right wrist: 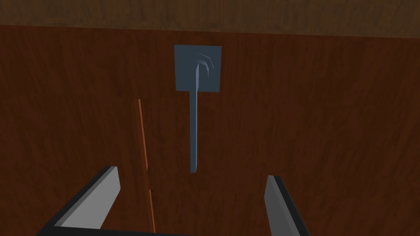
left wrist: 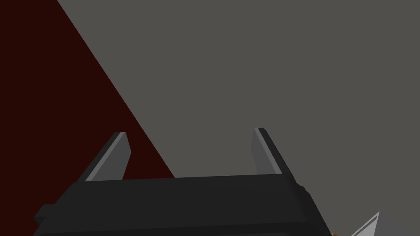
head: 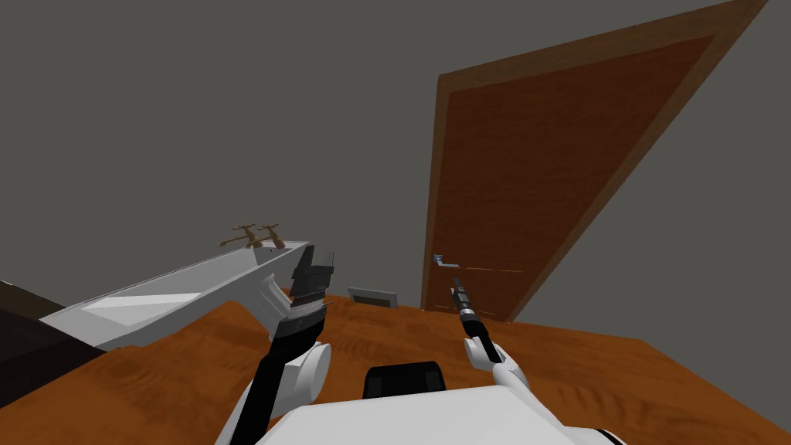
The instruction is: Pull the door open
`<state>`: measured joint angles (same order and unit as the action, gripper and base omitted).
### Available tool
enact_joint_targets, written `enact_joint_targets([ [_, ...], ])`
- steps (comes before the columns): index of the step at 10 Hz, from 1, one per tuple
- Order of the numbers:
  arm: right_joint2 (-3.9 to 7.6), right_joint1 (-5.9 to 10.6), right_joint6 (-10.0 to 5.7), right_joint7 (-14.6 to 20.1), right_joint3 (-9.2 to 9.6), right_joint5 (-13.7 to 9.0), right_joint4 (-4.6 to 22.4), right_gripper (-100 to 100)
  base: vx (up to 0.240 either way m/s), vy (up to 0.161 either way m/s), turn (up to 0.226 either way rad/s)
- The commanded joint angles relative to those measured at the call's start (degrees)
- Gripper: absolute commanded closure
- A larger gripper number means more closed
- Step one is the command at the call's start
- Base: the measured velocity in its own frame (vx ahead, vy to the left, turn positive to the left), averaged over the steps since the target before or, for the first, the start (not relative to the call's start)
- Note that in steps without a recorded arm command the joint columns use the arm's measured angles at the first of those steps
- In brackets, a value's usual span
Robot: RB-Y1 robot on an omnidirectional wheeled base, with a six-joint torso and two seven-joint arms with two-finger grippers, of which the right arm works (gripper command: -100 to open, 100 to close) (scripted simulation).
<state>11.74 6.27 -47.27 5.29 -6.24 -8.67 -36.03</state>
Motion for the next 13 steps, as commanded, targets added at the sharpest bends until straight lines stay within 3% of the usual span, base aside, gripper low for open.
enact_joint_targets([
  [1, 0.13, 0.78, -0.53, 0.1, -0.06, 0.0, 2.0, -100, 0.021, -0.036, 0.083],
  [3, 0.30, 1.63, -0.89, 0.1, -0.15, -0.1, 4.0, -100, 0.023, -0.048, 0.089],
  [4, 0.31, 1.42, -0.81, 0.2, -0.11, -0.1, 3.5, -100, 0.011, -0.030, 0.029],
  [9, 2.94, -0.18, -2.53, 2.4, -1.30, -1.1, 4.9, -100, 0.180, -0.007, 0.094],
  [11, 3.24, -0.37, -2.71, 2.6, -1.43, -1.2, 5.0, -100, 0.096, -0.016, 0.036],
  [13, 4.28, -1.03, -3.37, 3.5, -1.91, -1.6, 5.5, -100, 0.126, -0.013, 0.095],
])
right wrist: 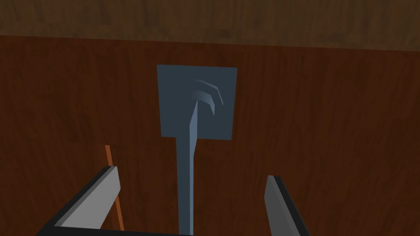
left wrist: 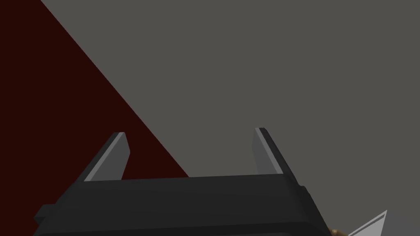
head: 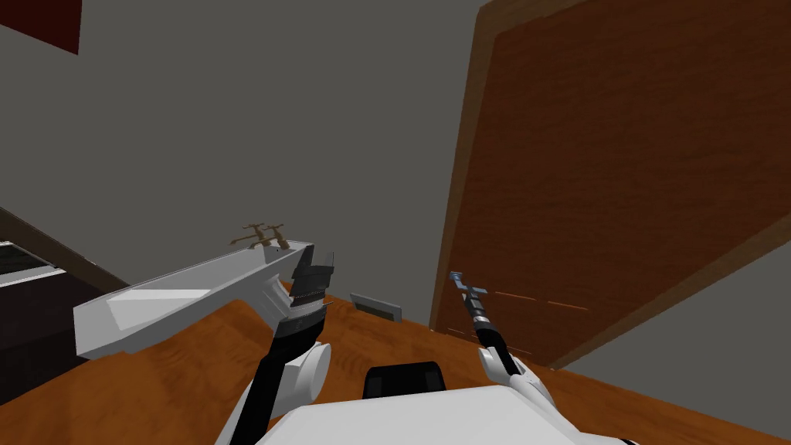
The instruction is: Pull the door open
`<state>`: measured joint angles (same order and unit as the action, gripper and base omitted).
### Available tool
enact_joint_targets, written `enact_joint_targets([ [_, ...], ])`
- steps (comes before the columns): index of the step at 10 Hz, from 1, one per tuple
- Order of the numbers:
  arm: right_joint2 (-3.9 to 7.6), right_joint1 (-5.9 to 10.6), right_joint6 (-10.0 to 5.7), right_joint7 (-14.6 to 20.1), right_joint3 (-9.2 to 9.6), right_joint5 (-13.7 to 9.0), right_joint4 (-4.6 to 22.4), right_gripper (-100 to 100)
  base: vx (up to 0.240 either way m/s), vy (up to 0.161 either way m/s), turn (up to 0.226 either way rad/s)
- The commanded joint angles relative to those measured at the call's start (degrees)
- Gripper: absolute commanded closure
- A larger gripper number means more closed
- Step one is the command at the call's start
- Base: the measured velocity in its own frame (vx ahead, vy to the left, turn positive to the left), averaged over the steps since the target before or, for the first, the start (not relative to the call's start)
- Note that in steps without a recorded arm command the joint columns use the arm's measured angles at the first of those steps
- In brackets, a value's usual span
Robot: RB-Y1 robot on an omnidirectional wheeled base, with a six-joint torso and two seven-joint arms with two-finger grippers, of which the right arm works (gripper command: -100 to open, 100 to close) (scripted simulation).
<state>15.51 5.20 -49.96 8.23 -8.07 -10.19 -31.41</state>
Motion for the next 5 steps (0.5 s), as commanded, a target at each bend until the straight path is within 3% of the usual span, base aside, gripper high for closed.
enact_joint_targets([
  [1, 0.86, -0.18, -0.90, 0.8, -0.25, -0.2, 1.1, -100, 0.176, -0.023, 0.064],
  [2, 0.43, 0.09, -0.40, 0.3, -0.19, -0.2, 0.7, -100, 0.076, -0.014, 0.015],
  [3, 0.43, 0.09, -0.40, 0.3, -0.19, -0.2, 0.7, 100, -0.013, 0.002, -0.011],
  [5, 0.43, 0.09, -0.40, 0.3, -0.19, -0.2, 0.7, 100, -0.024, 0.005, 0.000],
])
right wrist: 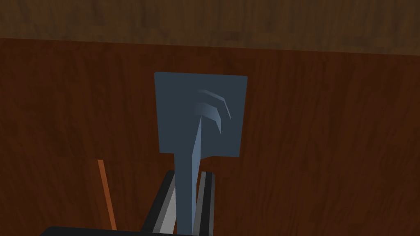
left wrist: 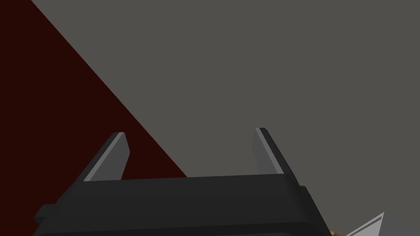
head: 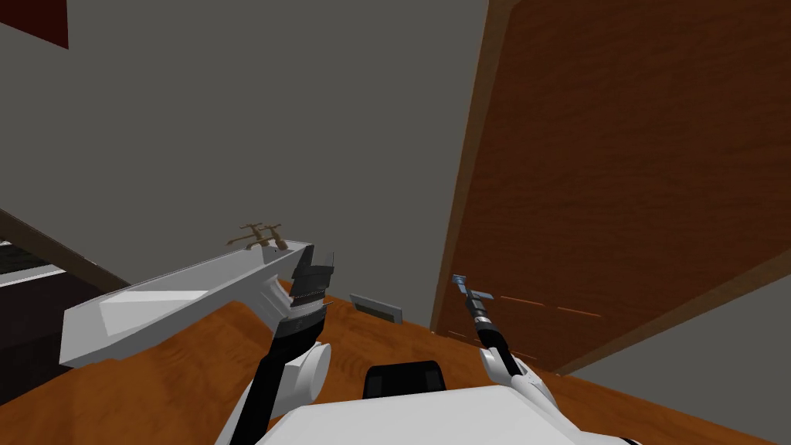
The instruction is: Pull the door open
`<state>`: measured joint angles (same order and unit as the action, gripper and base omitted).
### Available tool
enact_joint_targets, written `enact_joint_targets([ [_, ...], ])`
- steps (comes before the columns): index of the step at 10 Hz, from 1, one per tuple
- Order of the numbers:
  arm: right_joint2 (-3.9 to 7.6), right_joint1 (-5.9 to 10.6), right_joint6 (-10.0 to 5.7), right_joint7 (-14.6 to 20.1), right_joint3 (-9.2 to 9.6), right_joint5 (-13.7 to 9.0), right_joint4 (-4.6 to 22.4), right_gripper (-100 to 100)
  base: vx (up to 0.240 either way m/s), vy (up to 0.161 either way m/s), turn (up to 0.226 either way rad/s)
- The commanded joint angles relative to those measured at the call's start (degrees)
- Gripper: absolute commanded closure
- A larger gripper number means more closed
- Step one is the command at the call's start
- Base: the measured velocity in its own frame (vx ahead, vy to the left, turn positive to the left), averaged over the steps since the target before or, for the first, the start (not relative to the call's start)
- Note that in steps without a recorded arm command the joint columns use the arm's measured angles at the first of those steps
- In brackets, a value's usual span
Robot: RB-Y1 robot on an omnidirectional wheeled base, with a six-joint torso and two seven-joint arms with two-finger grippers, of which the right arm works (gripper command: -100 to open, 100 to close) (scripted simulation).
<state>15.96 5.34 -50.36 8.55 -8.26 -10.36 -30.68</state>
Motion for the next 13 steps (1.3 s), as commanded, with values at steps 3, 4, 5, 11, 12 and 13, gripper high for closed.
enact_joint_targets([
  [3, -0.03, -0.05, 0.00, 0.0, 0.01, 0.0, 0.0, 100, -0.004, 0.000, 0.001],
  [4, 0.43, -0.40, -0.30, 0.9, 0.79, 0.5, 0.0, 100, -0.113, -0.024, 0.096],
  [5, 0.59, -0.51, -0.42, 1.2, 1.02, 0.6, -0.1, 100, -0.196, -0.056, 0.109],
  [11, 2.99, -2.18, -2.37, 5.7, 4.68, 2.9, -0.5, 100, -0.215, -0.049, 0.120],
  [12, 3.23, -2.34, -2.56, 6.1, 5.04, 3.1, -0.6, 100, -0.240, -0.075, 0.110],
  [13, 2.81, -2.19, -2.24, 5.7, 4.91, 3.0, -0.7, 100, -0.108, -0.021, 0.039],
])
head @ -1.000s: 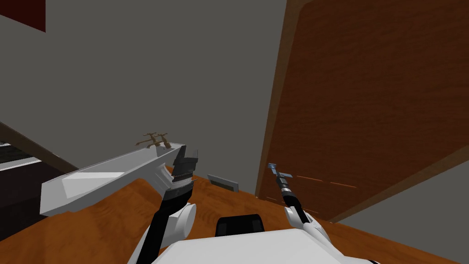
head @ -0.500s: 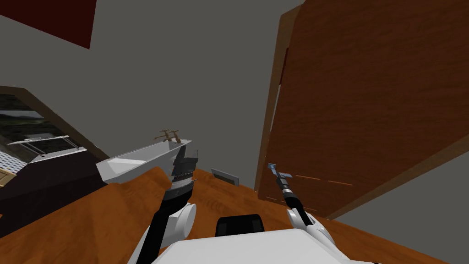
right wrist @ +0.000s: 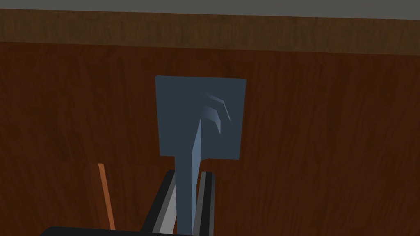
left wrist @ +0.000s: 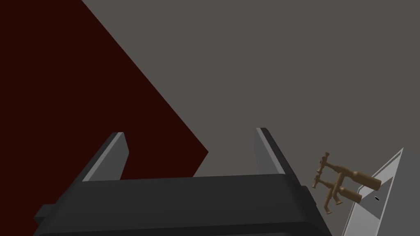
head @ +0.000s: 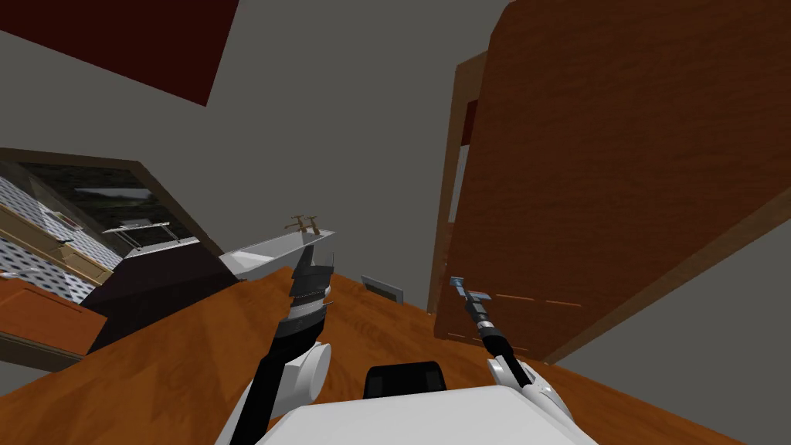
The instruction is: Pull the door open
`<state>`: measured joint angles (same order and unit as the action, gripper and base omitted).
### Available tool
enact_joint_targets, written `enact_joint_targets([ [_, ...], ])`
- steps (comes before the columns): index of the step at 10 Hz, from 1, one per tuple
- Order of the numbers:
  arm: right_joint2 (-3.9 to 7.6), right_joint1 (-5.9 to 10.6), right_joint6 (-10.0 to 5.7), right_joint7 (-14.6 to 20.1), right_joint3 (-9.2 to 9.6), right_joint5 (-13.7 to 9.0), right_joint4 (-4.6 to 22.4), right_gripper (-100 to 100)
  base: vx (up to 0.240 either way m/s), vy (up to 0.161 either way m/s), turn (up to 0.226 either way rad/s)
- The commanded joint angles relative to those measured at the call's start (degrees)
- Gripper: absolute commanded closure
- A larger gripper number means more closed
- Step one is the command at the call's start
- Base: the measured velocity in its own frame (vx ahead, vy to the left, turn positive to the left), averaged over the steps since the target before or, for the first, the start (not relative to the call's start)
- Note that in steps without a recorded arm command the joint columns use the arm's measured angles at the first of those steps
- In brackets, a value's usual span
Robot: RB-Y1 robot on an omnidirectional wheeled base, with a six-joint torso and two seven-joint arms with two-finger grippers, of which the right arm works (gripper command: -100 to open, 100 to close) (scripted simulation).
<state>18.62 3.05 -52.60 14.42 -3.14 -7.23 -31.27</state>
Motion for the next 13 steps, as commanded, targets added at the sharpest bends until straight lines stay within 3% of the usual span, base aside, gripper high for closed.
enact_joint_targets([
  [1, 0.59, -0.48, -0.71, 0.9, 0.70, 0.4, -0.1, 100, -0.136, -0.010, 0.087],
  [8, 3.83, -3.13, -4.64, 5.6, 4.54, 2.6, -0.6, 100, -0.222, -0.046, 0.094],
  [9, 3.54, -3.05, -3.94, 5.1, 4.27, 2.4, -1.0, 100, -0.108, -0.024, 0.022],
  [13, 5.39, -5.82, -7.56, 7.5, 6.25, 3.5, -1.3, 100, -0.205, -0.066, 0.153],
])
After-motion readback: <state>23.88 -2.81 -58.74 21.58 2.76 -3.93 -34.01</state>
